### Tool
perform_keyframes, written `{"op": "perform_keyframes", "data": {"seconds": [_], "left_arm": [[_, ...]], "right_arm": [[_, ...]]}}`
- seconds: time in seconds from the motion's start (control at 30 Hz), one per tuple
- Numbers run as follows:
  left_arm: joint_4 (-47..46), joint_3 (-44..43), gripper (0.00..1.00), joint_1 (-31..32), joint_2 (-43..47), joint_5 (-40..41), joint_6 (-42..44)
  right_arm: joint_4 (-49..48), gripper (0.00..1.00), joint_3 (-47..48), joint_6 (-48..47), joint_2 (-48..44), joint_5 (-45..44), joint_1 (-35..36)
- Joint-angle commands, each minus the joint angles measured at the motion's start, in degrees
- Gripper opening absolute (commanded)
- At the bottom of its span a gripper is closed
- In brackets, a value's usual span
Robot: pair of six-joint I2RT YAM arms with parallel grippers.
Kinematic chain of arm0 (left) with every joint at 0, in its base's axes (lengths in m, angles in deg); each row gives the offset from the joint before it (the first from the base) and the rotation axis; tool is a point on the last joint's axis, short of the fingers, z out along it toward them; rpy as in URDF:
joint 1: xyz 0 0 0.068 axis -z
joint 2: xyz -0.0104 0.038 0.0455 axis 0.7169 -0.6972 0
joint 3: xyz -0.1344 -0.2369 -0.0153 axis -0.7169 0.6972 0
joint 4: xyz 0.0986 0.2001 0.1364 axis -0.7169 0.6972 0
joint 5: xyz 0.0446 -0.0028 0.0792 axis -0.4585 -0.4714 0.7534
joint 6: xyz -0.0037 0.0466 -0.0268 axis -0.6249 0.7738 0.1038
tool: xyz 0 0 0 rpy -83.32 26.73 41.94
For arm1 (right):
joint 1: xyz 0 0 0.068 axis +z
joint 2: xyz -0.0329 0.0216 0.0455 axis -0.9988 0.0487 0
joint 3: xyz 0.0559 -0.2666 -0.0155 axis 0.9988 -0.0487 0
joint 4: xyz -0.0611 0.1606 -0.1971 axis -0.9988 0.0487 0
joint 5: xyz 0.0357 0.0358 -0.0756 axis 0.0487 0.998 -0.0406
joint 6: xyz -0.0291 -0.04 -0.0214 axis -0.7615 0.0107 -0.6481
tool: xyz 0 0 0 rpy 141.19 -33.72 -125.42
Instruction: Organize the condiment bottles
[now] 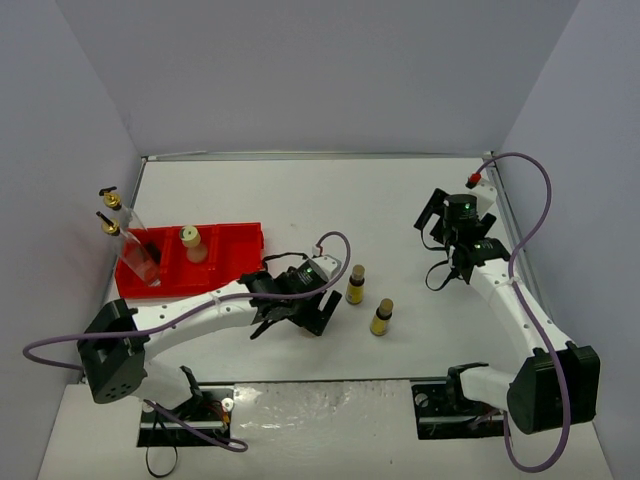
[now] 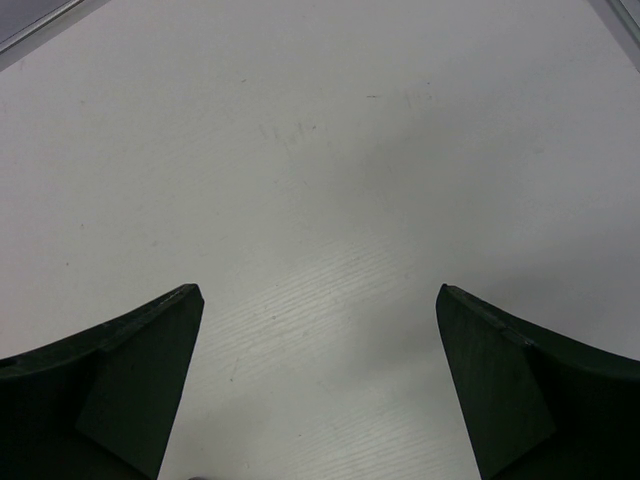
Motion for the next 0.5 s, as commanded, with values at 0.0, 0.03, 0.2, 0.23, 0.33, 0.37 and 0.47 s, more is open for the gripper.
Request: {"op": "perform_keyframes", "data": {"seconds": [0.0, 0.03, 0.2, 0.23, 0.33, 0.37, 0.47], "left_arm": [[-0.3, -1.9, 0.71, 0.4, -0.4, 0.1, -1.1], [-0.3, -1.9, 0.68, 0.4, -0.8, 0.1, -1.0], [-0.9, -2.0, 0.37, 0.4, -3.1, 0.3, -0.8], [-1.1, -2.1, 0.23, 0.4, -3.5, 0.3, -0.8], [-0.7, -2.9, 0.00, 0.5, -4.1, 0.9, -0.9], [-0.4, -3.3, 0.00, 0.6, -3.9, 1.7, -1.0], [0.2, -4.4, 0.00, 1.3, -0.7, 6.9, -1.6]], "right_arm": [[-3.2, 1.00, 0.5, -0.2, 0.4, -2.1, 0.3], [-3.2, 1.00, 0.5, -0.2, 0.3, -2.1, 0.3], [-3.2, 1.00, 0.7, -0.4, 0.2, -2.0, 0.3], [-3.2, 1.00, 0.7, -0.5, 0.1, -2.0, 0.3], [-3.1, 1.00, 0.7, -0.9, -0.2, -2.4, 0.3], [-3.1, 1.00, 0.7, -0.9, -0.3, -2.6, 0.2], [-3.1, 1.00, 0.8, -0.9, -0.3, -2.5, 0.2]]}}
